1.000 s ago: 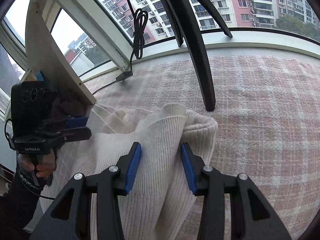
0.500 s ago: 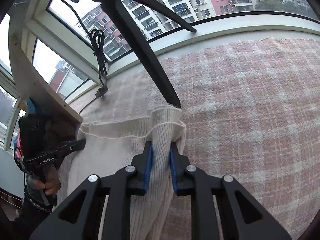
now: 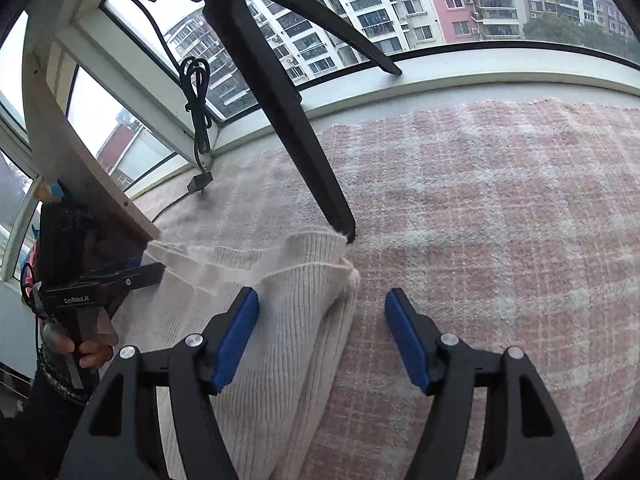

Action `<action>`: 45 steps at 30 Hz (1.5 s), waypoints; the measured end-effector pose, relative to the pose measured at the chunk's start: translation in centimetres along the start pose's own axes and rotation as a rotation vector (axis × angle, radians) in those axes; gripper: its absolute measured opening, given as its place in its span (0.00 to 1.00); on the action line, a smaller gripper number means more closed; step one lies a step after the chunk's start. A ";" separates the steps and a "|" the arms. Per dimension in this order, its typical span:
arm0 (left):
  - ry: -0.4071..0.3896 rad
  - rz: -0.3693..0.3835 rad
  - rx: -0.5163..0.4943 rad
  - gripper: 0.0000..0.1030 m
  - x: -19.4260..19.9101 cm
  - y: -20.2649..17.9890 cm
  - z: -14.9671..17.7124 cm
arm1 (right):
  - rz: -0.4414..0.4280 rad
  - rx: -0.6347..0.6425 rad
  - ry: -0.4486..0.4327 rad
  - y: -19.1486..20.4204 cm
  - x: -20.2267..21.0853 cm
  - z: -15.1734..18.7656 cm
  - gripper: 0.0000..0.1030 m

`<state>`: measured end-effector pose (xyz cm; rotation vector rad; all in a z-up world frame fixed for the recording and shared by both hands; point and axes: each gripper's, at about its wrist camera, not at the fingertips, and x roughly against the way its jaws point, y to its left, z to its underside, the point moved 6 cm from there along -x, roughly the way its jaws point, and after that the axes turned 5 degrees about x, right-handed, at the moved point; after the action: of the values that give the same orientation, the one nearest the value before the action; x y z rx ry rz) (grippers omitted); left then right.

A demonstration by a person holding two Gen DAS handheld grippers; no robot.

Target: Fold clothes

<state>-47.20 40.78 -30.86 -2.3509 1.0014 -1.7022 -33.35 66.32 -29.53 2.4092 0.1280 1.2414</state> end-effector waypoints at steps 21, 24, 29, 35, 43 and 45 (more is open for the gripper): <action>-0.340 0.239 -0.268 0.21 27.6 -13.0 5.0 | -0.035 0.285 -0.376 15.2 24.1 0.8 0.20; -0.333 0.189 -0.358 0.24 28.4 -13.6 9.6 | 0.050 0.360 -0.383 17.0 26.9 4.5 0.20; 0.040 0.086 -0.300 0.30 22.3 -7.3 25.9 | 0.108 0.276 -0.062 14.7 22.5 19.5 0.23; 0.113 0.062 -0.113 0.27 21.9 -2.9 30.6 | 0.104 0.075 0.018 12.6 23.2 28.0 0.23; -0.010 0.067 -0.102 0.37 17.7 -5.3 24.4 | 0.148 -0.031 -0.055 11.7 19.4 21.9 0.40; 0.019 0.048 -0.119 0.37 16.0 -5.6 24.7 | 0.161 -0.065 -0.022 11.2 17.2 21.6 0.40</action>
<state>-20.37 29.02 -24.81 -2.3642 1.1842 -1.6955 -7.11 53.72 -22.94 2.4155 -0.1130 1.2669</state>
